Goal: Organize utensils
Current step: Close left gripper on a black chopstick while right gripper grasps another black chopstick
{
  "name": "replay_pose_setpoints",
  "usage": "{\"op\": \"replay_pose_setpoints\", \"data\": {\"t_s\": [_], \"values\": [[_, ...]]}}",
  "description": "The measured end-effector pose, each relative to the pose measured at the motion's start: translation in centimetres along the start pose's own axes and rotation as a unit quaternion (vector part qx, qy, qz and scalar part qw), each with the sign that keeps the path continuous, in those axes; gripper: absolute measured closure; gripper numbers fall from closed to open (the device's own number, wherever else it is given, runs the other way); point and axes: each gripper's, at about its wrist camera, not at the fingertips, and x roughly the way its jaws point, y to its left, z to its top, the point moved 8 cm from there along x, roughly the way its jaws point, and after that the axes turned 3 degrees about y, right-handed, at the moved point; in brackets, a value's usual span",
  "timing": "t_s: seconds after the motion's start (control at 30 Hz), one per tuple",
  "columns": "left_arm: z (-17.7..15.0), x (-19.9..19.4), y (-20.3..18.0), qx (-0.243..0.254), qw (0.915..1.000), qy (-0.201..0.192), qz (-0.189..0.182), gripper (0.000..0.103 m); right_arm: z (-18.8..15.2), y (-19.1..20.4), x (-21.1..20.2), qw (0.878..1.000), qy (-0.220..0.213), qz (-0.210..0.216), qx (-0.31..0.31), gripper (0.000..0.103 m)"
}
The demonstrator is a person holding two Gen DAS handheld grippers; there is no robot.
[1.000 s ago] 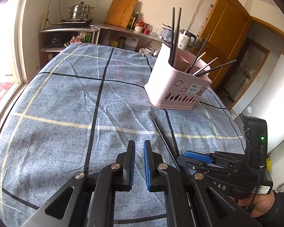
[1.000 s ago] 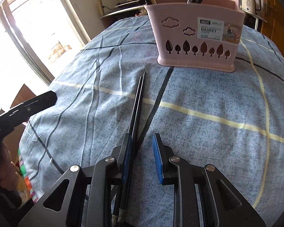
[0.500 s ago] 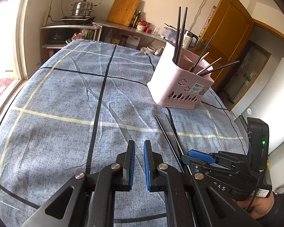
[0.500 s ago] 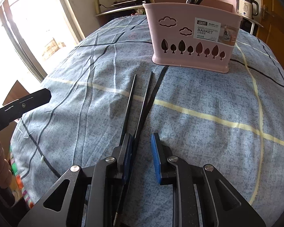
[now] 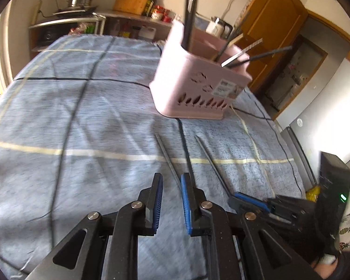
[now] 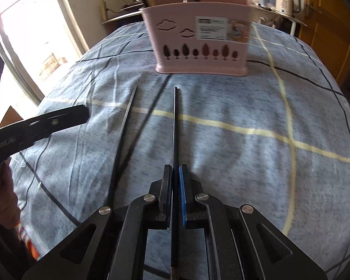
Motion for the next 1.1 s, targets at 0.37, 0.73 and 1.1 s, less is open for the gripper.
{"op": "replay_pose_setpoints", "data": {"t_s": [0.37,0.73,1.1], "values": [[-0.3,4.9,-3.3,0.057,0.9974,0.031,0.03,0.089,-2.2,-5.9,-2.1,0.994,-0.011,-0.022,0.103,0.097],[-1.0,5.6,-5.9,0.133,0.9894,0.058,0.0,0.095,-1.2,-7.3,-2.3,0.992,-0.006,0.012,0.122,0.096],[0.0,6.2,-6.0,0.131,0.9876,0.078,0.038,0.095,2.4,-7.1,0.0,0.997,0.006,-0.003,0.076,0.095]]}}
